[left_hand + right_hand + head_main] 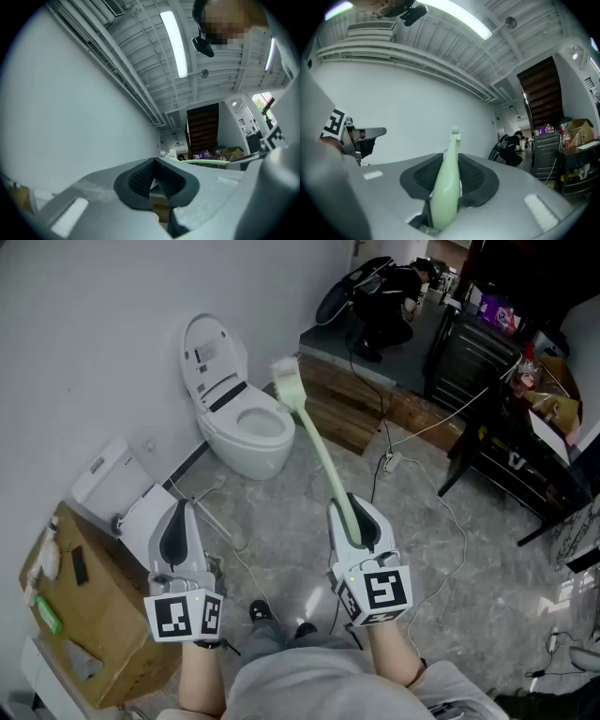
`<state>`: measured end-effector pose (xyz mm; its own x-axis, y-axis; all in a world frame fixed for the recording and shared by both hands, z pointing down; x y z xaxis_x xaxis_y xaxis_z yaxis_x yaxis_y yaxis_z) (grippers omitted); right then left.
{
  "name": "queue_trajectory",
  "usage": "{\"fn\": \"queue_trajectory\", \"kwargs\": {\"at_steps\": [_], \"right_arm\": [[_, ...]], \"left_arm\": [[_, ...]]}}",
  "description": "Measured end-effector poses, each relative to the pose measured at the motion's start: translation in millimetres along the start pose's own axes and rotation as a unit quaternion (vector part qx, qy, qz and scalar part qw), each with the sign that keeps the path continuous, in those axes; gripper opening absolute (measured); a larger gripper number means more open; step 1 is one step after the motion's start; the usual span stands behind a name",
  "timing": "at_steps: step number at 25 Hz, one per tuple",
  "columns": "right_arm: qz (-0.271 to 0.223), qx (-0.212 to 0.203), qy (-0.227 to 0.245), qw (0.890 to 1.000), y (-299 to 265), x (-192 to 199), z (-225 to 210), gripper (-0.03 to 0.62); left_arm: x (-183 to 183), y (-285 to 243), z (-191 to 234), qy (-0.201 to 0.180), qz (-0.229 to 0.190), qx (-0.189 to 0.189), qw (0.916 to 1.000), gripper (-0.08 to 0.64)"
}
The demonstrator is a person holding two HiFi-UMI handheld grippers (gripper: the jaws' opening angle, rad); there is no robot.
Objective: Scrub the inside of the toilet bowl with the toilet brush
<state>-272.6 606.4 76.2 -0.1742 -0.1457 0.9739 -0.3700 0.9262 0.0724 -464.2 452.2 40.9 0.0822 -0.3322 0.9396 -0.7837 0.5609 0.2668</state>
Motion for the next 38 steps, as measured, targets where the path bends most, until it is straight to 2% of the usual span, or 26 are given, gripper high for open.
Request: {"fn": "queue_trajectory", "kwargs": {"at_steps": [16,25,31,35,38], "right_arm": [[-0.005,-0.006,-0.001,1.000,9,0,-7,0.101],[0.002,-0.030,-0.040,0.999,7,7,-7,0.102],[0.007,-0.044,-0.019,0.999,-13,16,-4,0.102],[0.016,-0.061,-0.027,0.998,-40,21,-10,0.101],[0.014,-0.055,-0.023,0.998,-68,22,-15,0.103]], "left_arm": [[-4,5,-12,-0.005,-0.001,-0.002,1.0000,0.005],[3,11,-12,-0.004,0.006,-0.008,0.9999,0.005],[15,-13,-11,0.001,0.005,0.002,1.0000,0.005],[26,-39,-8,0.003,0.003,0.012,0.9999,0.005],[37,-66,2,0.007,0.001,0.012,0.9999,0.005]]}}
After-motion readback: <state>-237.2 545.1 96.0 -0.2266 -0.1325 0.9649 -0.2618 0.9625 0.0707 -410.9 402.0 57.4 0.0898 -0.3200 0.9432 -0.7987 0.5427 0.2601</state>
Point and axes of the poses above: the fingertips, and each gripper's own axes: y backward along the fingers, z to its left, x out of its underside, the point moved 1 cm from there along y, backward along the fingers, and after that the axes turned 13 degrees about -y, right-handed, at the moved point
